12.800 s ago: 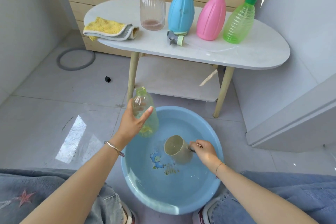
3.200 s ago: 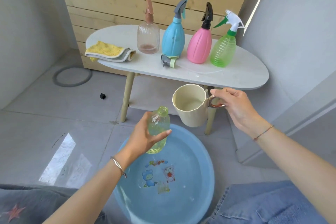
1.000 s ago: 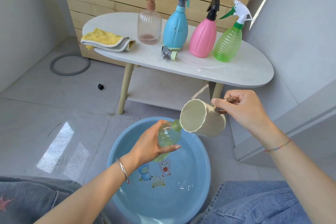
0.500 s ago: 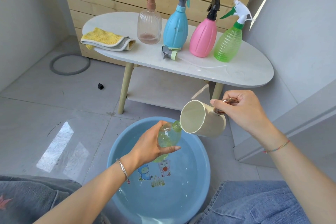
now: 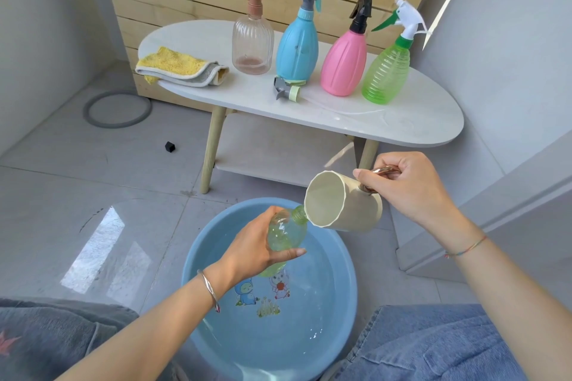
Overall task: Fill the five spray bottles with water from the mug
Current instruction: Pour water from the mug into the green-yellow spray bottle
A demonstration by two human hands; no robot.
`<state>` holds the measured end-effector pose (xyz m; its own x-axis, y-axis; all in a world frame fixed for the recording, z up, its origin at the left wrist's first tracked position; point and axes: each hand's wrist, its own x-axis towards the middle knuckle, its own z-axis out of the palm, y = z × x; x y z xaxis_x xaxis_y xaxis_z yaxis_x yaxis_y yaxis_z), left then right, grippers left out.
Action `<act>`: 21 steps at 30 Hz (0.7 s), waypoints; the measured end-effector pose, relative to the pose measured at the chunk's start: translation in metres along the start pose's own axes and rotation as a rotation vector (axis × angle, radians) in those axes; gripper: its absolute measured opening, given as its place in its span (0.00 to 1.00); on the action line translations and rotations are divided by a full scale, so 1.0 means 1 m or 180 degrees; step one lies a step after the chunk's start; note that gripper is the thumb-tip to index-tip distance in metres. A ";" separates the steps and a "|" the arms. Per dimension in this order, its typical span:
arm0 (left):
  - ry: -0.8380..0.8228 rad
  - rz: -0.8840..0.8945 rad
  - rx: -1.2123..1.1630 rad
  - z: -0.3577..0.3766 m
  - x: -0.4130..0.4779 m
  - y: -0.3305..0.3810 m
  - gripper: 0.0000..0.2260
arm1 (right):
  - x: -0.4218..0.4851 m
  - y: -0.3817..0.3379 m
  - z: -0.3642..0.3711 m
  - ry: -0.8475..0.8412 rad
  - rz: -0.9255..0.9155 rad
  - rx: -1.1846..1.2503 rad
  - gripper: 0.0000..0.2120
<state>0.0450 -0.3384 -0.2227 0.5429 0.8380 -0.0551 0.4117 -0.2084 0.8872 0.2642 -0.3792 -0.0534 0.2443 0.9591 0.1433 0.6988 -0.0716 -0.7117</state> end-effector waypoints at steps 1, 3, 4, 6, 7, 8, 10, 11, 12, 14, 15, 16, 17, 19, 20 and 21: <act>0.0000 -0.0001 0.0002 0.000 0.000 0.000 0.34 | 0.000 0.000 0.000 0.0002 -0.0009 -0.0003 0.21; -0.0005 -0.0002 0.0004 0.000 0.000 0.001 0.34 | 0.000 -0.001 0.000 0.0001 -0.0031 -0.0049 0.21; -0.0005 -0.0001 0.0009 0.000 0.000 0.001 0.33 | 0.000 -0.001 0.000 0.0003 -0.0045 -0.0071 0.20; 0.0002 -0.0001 0.0002 0.000 0.000 0.001 0.33 | -0.001 -0.002 -0.001 0.0002 -0.0082 -0.0117 0.20; 0.0000 -0.0010 -0.0004 0.000 0.000 0.001 0.33 | -0.001 -0.002 -0.001 0.0002 -0.0110 -0.0142 0.20; -0.0005 -0.0022 -0.0004 0.000 0.000 0.001 0.34 | 0.000 -0.002 0.000 -0.0001 -0.0142 -0.0164 0.21; -0.0014 -0.0038 -0.0014 0.000 0.000 0.000 0.34 | 0.000 -0.002 0.000 -0.0003 -0.0195 -0.0194 0.22; -0.0014 -0.0039 -0.0023 0.000 0.000 0.000 0.35 | -0.001 -0.002 0.000 -0.0003 -0.0207 -0.0195 0.22; -0.0012 -0.0036 -0.0022 0.000 0.000 0.001 0.35 | -0.001 -0.002 0.000 -0.0004 -0.0212 -0.0191 0.23; -0.0020 -0.0043 -0.0005 0.000 0.000 0.001 0.36 | -0.001 -0.001 0.000 -0.0014 -0.0219 -0.0195 0.24; -0.0023 -0.0051 0.0002 0.000 -0.001 0.000 0.37 | -0.002 -0.001 0.001 -0.0022 -0.0227 -0.0197 0.24; -0.0022 -0.0055 0.0008 0.000 -0.001 0.000 0.37 | -0.002 -0.001 0.001 -0.0030 -0.0242 -0.0189 0.25; -0.0024 -0.0055 0.0018 0.000 -0.001 0.001 0.37 | -0.002 -0.001 0.001 -0.0032 -0.0260 -0.0185 0.25; -0.0037 -0.0052 0.0046 0.000 -0.001 0.001 0.37 | -0.003 -0.002 0.001 -0.0033 -0.0295 -0.0212 0.26; -0.0043 -0.0057 0.0055 0.000 -0.001 0.000 0.37 | -0.003 -0.002 0.002 -0.0031 -0.0299 -0.0226 0.26; -0.0042 -0.0058 0.0064 0.001 -0.002 0.000 0.37 | -0.003 -0.002 0.002 -0.0031 -0.0301 -0.0230 0.26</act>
<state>0.0447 -0.3402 -0.2228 0.5447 0.8350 -0.0773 0.4361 -0.2033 0.8767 0.2604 -0.3815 -0.0534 0.1688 0.9650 0.2005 0.7652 -0.0001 -0.6438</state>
